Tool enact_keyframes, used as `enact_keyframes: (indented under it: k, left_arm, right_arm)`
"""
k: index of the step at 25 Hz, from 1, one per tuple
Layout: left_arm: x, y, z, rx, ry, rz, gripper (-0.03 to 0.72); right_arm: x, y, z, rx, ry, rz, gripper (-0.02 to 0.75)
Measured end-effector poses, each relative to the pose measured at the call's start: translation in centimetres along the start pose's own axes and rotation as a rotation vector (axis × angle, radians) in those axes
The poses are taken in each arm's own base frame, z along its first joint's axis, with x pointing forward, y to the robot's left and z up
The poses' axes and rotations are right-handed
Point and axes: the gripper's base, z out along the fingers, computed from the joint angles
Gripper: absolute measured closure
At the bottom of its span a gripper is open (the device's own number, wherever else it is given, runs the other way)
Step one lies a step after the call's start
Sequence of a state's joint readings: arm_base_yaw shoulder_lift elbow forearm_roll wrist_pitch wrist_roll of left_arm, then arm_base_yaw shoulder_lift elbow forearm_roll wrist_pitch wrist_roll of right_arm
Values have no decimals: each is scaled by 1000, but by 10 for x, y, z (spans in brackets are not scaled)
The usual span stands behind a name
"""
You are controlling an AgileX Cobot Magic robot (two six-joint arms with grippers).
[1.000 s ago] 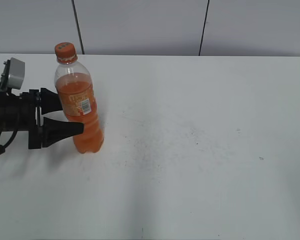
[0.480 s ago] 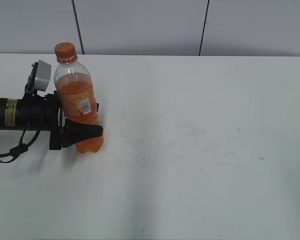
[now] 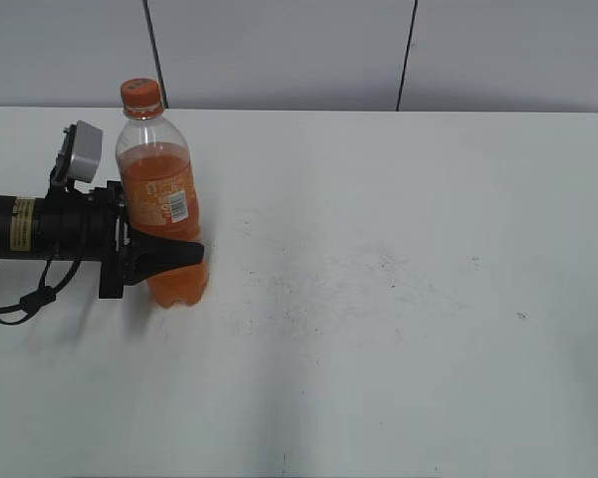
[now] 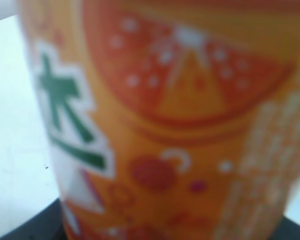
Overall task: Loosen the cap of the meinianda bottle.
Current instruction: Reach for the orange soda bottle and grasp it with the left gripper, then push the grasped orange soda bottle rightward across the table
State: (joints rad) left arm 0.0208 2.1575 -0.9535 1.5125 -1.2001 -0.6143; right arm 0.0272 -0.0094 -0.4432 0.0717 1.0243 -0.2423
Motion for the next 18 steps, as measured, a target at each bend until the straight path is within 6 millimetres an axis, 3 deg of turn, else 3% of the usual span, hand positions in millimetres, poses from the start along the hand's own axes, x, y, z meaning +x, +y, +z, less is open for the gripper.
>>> enact_keyframes:
  k: [8, 18]
  left_arm:
    - [-5, -8, 17, 25, 7, 13, 287]
    - [-48, -20, 75, 93, -48, 141, 288]
  right_arm:
    - [0, 0, 0, 0, 0, 0, 246]
    - [0, 0, 0, 0, 0, 0, 246]
